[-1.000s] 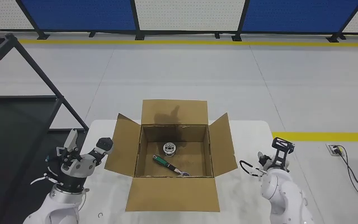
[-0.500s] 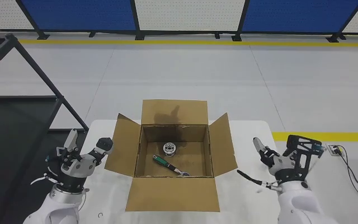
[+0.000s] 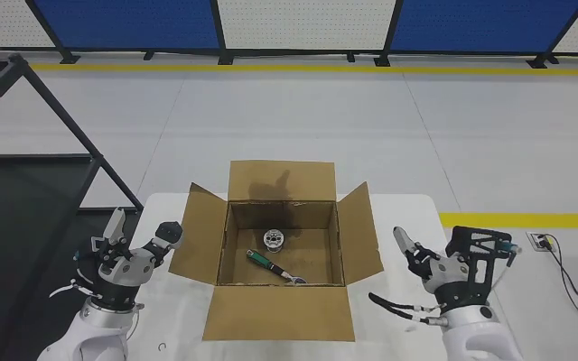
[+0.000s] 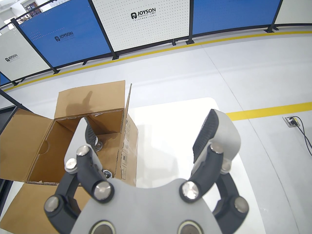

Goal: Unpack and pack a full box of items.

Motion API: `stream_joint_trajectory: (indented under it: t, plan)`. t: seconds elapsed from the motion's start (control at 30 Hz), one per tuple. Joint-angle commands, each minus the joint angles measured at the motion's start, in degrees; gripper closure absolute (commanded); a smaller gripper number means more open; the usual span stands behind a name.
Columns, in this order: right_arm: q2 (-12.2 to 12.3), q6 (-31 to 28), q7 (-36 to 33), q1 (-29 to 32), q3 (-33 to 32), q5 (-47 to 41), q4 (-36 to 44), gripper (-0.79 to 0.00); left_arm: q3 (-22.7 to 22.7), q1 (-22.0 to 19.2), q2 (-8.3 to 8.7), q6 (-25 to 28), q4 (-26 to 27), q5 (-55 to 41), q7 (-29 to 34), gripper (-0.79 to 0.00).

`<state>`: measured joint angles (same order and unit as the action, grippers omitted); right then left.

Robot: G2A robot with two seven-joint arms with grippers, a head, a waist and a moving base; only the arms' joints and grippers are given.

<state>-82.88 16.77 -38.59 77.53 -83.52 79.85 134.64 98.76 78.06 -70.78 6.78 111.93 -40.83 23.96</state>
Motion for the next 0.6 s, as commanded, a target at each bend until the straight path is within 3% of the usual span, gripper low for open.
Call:
stream_joint_trajectory:
  t: [0.0, 0.1, 0.27, 0.57]
  plan:
    - [-0.01, -1.47, 0.80, 0.35, 0.83, -1.58, -0.32, -0.785, 0.00, 0.00, 0.00, 0.00, 0.00, 0.00, 0.00, -0.785]
    - [0.10, -5.75, 2.62, -0.04, 2.98, -2.18, -1.00, -0.785, 0.02, -0.02, -0.01, -0.10, 0.11, 0.09, -0.53, -0.785]
    - [-0.10, -10.65, 0.30, -7.36, 10.54, 1.21, -5.33, -0.785, 0.41, -0.82, 0.02, -0.64, 0.41, 0.76, -2.45, -0.785]
    - [-2.12, -10.63, -6.77, -24.69, 22.43, 2.44, -22.72, -0.785, 3.49, 1.92, -0.06, 1.07, 1.59, -0.63, -5.23, -0.785]
